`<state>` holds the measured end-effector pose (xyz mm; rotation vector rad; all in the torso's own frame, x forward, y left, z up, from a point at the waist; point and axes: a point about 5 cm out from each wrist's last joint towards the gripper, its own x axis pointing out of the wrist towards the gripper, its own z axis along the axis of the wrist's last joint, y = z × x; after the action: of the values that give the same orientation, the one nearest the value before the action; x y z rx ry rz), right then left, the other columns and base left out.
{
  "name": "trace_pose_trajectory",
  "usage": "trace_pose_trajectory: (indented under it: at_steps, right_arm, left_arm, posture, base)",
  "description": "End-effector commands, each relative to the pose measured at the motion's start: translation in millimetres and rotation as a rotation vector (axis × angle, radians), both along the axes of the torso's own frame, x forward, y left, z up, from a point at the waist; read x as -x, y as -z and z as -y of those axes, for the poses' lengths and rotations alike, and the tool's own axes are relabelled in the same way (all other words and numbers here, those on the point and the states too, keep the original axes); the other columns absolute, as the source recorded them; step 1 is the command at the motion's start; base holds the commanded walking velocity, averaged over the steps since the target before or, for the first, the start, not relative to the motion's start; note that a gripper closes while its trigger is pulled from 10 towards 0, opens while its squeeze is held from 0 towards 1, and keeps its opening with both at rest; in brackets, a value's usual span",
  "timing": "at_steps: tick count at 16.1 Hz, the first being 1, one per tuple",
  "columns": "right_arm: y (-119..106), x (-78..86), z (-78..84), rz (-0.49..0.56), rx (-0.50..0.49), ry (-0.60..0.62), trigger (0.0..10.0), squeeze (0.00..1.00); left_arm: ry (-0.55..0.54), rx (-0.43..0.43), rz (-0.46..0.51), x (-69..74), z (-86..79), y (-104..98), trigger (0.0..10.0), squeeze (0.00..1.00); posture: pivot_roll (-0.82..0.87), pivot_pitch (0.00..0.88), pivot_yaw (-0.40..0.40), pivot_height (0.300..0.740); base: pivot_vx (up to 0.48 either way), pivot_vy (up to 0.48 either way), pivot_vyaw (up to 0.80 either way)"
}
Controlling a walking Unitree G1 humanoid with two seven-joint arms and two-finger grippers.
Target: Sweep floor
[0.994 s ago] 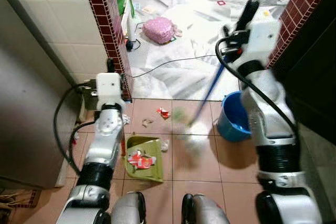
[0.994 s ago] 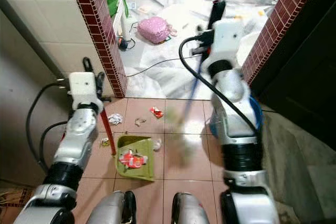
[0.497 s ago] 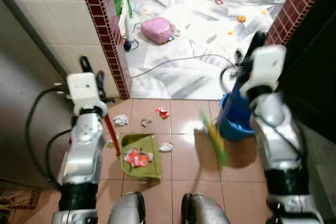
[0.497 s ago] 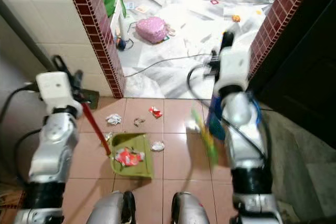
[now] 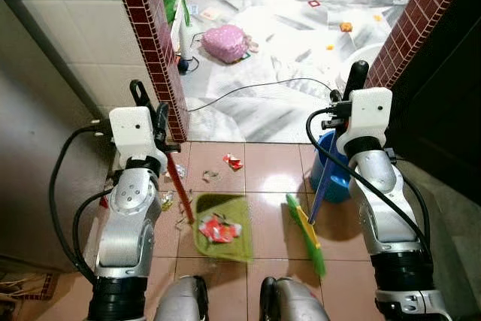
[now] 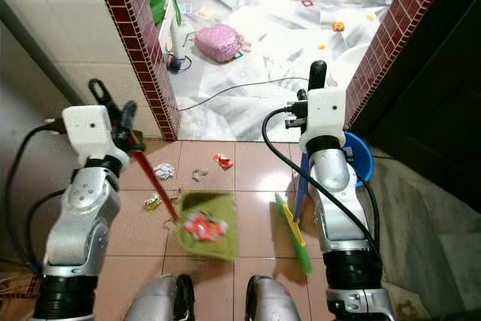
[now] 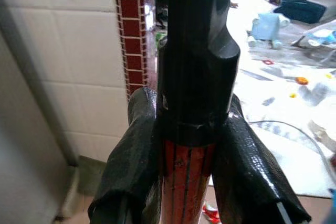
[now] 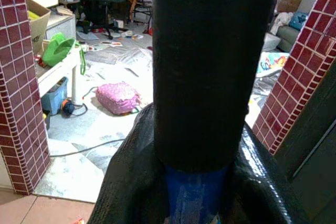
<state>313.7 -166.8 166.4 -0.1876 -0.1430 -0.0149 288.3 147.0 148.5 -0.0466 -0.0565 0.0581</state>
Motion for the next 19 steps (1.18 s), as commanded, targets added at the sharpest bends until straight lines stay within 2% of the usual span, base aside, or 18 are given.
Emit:
trace_pose_trajectory:
  at_steps: [1,3,11,15,19]
  right_arm:
    - [-3.5,-1.7,8.5,0.015,-0.004,0.042,10.0,0.0]
    - [-1.1,-1.4,9.0,0.005,-0.008,0.047,10.0,0.0]
    - [4.1,-2.3,10.4,-0.015,0.001,0.055,10.0,0.0]
    - [7.7,-1.6,11.8,-0.026,0.005,0.058,10.0,0.0]
    - [9.7,0.0,12.1,-0.029,0.009,0.05,10.0,0.0]
  left_arm:
    - [0.01,0.002,0.061,0.9,1.1,-15.2,10.0,0.0]
    - [0.012,0.005,0.057,0.7,1.3,-16.3,10.0,0.0]
    - [0.019,0.011,0.049,0.6,1.2,-17.6,10.0,0.0]
    - [0.012,0.015,0.048,-0.4,-0.3,-18.1,10.0,0.0]
    - [-0.034,0.041,0.065,-3.4,-5.6,-22.1,10.0,0.0]
  posture:
    - [-0.06,0.125,0.031,0.74]
    - [-0.07,0.122,0.03,0.74]
    - [-0.07,0.113,0.024,0.74]
    - [-0.07,0.116,0.022,0.74]
    - [-0.07,0.116,0.025,0.74]
  base:
    - [0.0,0.0,-0.8]
    - [0.0,-0.247,-0.8]
    - [0.0,-0.286,-0.1]
    - [0.0,-0.296,-0.8]
    - [0.0,0.0,-0.2]
